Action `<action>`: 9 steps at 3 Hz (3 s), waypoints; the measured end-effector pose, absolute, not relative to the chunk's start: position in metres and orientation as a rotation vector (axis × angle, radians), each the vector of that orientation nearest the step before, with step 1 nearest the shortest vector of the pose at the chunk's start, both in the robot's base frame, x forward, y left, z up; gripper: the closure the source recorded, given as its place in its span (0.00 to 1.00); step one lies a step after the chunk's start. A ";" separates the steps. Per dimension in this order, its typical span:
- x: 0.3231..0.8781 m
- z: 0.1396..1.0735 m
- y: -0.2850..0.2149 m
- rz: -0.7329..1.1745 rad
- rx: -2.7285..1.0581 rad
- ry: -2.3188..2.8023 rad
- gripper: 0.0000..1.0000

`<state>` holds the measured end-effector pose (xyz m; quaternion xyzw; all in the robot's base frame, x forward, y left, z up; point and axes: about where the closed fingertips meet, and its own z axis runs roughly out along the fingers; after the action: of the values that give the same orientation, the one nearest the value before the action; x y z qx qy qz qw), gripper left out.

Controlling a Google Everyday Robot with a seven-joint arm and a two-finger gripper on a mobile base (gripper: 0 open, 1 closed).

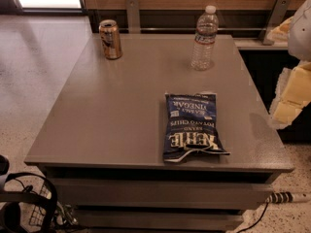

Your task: Knock water bottle over

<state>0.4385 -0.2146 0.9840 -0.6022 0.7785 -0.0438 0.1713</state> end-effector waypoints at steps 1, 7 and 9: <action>0.438 0.984 -0.215 -0.124 -1.710 2.211 0.00; 0.685 0.967 -0.255 0.422 -0.913 1.790 0.00; 0.718 0.957 -0.207 0.517 -0.864 1.656 0.00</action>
Offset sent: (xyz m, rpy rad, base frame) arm 0.0340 -0.0269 0.0055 0.0501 -0.0420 -0.0465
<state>0.7182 -0.2074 0.9572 -0.3676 0.7043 0.2198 0.5662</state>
